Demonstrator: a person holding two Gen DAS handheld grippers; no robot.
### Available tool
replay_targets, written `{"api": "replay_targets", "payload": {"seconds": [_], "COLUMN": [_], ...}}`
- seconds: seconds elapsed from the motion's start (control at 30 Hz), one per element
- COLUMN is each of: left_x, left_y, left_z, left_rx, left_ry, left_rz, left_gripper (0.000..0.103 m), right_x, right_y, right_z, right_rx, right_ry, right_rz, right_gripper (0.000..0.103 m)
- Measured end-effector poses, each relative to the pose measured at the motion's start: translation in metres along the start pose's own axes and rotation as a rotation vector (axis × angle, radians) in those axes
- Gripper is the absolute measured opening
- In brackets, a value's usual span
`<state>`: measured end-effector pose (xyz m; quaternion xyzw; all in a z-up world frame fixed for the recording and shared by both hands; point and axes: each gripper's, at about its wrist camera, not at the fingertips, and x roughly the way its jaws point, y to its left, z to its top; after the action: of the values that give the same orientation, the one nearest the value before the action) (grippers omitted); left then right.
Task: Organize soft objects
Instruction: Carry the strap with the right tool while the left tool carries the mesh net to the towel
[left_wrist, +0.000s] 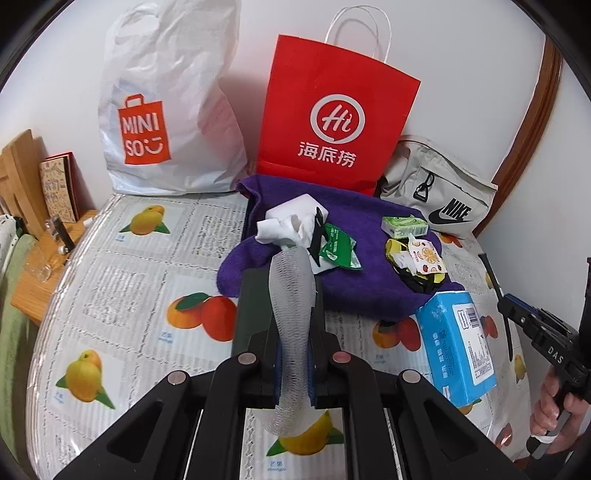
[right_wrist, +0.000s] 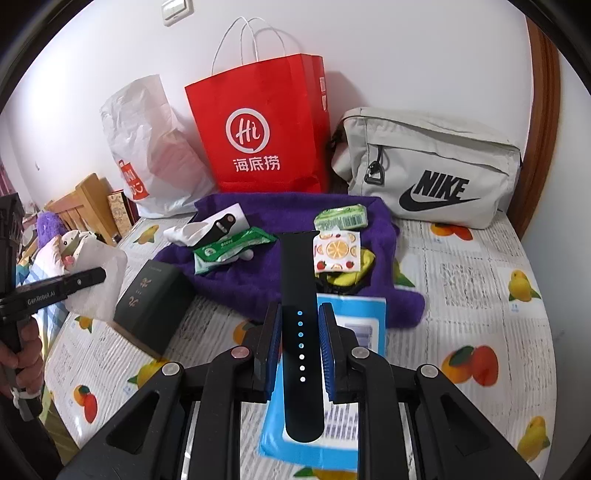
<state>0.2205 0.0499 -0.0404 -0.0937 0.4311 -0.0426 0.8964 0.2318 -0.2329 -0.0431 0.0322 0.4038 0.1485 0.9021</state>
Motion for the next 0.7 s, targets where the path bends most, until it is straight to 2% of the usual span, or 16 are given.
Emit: {"api": "replay_targets", "payload": {"seconds": [0.7], "left_x": [0.050], "left_y": [-0.011], "left_z": [0.054], "left_rx": [0.007], "left_ry": [0.009], "left_rz": [-0.053], "left_gripper": [0.010], "right_x": [0.069], "right_y": [-0.019], "right_z": [0.055], "right_rx": [0.040], "right_ry": [0.008], "right_rz": [0.008], "right_gripper": [0.020]}}
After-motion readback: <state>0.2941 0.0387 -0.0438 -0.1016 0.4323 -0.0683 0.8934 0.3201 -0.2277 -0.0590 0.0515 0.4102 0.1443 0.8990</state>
